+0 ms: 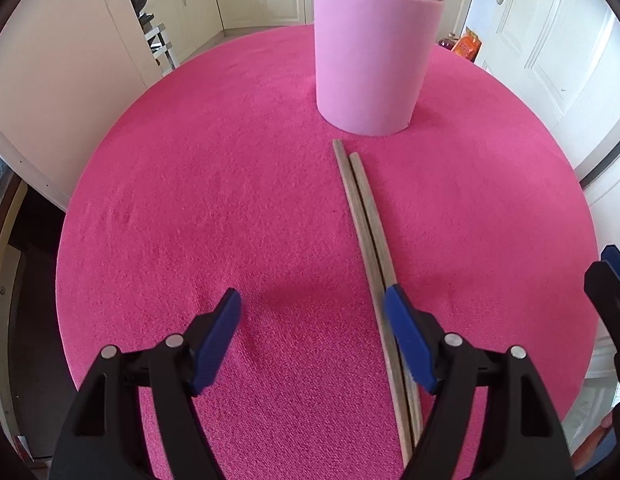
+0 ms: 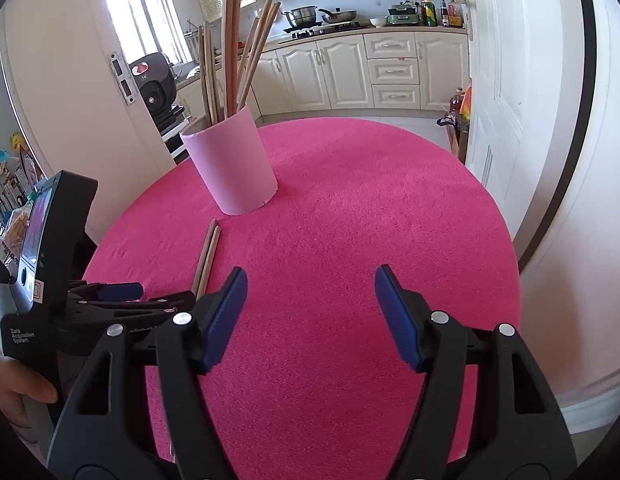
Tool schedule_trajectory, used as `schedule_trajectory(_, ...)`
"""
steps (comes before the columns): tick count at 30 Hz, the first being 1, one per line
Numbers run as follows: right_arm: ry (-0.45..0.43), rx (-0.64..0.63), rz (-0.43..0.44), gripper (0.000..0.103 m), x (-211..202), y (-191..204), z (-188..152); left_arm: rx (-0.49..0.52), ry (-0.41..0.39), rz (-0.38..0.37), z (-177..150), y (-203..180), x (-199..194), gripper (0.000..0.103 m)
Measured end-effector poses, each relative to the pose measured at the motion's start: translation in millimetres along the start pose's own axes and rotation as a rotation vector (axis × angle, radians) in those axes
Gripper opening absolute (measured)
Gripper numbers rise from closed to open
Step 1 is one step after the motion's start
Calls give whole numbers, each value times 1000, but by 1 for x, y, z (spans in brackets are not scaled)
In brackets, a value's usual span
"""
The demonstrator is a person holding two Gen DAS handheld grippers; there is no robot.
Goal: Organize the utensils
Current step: 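Lower both tools to the last chopsticks and close the left tool on one, then lift the left tool's chopstick over the pink cup while the right tool carries its own there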
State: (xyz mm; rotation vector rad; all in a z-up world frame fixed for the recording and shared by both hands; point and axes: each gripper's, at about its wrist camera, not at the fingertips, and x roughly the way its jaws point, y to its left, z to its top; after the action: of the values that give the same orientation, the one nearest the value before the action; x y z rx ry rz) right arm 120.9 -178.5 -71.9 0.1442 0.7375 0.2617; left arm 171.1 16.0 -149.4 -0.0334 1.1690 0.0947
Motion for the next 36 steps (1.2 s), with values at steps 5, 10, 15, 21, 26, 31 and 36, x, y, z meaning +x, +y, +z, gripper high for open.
schedule_trajectory(5, 21, -7, 3, 66, 4, 1, 1, 59, 9, 32, -4, -6, 0, 73)
schedule_trajectory(10, 43, -18, -8, 66, 9, 5, 3, 68, 36, 30, 0, -10, 5, 73)
schedule_trajectory(15, 90, -40, -22, 66, 16, 11, 6, 65, 37, -40, 2, -4, 2, 35)
schedule_trajectory(21, 186, -100, -19, 66, 34, 32, 8, -19, 39, -122, 0, 22, -1, 7)
schedule_trajectory(26, 274, -134, 8, 66, 56, 58, 8, -55, 5, -174, -6, 35, -8, 7)
schedule_trajectory(31, 358, -164, 31, 50, 76, 83, 5, -67, -34, -203, -12, 47, -19, 7)
schedule_trajectory(36, 413, -186, -1, 32, 90, 97, 6, -77, -52, -221, -11, 60, -19, 7)
